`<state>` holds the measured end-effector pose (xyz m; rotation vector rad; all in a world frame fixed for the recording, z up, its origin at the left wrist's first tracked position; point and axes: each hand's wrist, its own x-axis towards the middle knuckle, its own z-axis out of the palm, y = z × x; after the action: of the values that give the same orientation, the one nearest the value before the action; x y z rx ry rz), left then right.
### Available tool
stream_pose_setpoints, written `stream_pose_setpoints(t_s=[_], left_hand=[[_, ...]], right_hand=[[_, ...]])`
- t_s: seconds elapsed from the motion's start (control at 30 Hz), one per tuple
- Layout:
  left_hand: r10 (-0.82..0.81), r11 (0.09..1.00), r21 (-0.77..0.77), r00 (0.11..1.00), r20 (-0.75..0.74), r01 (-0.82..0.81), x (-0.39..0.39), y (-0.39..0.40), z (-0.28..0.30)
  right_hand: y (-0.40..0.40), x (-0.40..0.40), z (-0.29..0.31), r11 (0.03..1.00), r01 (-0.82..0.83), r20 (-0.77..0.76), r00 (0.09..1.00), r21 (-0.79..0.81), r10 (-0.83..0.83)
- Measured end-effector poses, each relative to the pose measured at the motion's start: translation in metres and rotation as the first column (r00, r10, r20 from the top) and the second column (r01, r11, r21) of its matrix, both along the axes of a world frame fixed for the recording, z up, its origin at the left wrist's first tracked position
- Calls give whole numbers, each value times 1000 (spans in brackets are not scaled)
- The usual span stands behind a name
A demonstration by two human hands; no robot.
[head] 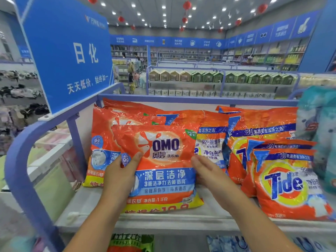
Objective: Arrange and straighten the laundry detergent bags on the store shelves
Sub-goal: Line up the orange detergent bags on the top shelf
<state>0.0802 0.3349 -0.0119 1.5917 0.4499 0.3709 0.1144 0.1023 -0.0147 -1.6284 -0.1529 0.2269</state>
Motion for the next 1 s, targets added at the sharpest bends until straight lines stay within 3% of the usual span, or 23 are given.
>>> stream_pose_setpoints(t_s=[0.13, 0.27, 0.47, 0.53, 0.63, 0.77, 0.87, 1.0], left_hand=[[21, 999, 42, 998, 62, -23, -8, 11, 14], [87, 987, 125, 993, 79, -97, -9, 51, 30], [294, 834, 454, 949, 113, -313, -13, 92, 10], [256, 786, 540, 953, 162, -302, -23, 80, 3], [153, 594, 784, 982, 109, -179, -31, 65, -1], [149, 634, 773, 986, -77, -35, -26, 71, 6], [147, 636, 772, 985, -95, -21, -23, 69, 8], [213, 526, 846, 976, -38, -82, -22, 68, -6]], right_hand=[[32, -8, 3, 999, -3, 72, 997, 34, 0], [87, -2, 12, 983, 0, -1, 1000, 181, 0], [151, 5, 2, 992, 128, 187, 974, 0, -125], [154, 5, -1, 988, 155, 197, 968, 10, -154], [151, 19, 1, 984, 160, 226, 958, 80, -174], [158, 34, -1, 975, 197, 262, 940, 97, -216], [157, 35, -2, 976, 204, 233, 948, 83, -218], [145, 34, 4, 986, 164, 173, 972, -31, -157]])
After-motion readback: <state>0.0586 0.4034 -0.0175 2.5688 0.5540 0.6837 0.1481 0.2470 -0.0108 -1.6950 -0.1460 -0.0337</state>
